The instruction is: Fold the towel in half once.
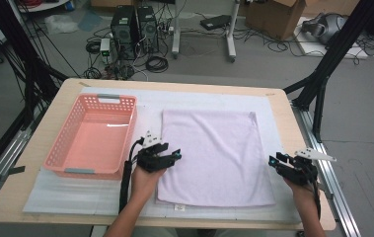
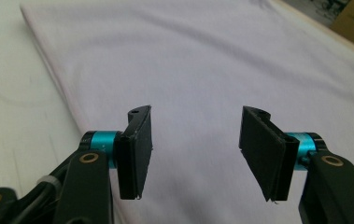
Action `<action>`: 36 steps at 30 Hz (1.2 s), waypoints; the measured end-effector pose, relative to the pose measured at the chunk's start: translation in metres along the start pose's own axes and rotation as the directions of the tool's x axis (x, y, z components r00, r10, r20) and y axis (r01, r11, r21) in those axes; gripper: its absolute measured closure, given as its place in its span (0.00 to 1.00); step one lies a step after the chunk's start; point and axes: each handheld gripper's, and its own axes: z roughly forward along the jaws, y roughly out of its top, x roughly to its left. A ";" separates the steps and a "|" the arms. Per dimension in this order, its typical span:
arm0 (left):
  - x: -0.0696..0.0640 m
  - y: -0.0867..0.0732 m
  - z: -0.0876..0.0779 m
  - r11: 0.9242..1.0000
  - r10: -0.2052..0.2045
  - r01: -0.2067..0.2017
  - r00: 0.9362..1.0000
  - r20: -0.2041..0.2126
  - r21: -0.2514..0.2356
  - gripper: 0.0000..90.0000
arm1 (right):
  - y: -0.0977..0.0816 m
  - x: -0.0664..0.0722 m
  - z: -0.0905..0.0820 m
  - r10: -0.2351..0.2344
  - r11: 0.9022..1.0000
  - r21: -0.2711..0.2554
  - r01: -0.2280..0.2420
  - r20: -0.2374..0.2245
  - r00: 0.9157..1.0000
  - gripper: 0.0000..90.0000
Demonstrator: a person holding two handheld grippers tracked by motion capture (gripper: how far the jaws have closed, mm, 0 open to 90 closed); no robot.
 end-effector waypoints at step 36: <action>-0.015 -0.051 -0.067 0.995 0.009 -0.017 0.996 0.090 0.098 0.74 | -0.044 0.054 -0.051 -0.039 0.993 0.110 0.043 -0.042 0.998 0.69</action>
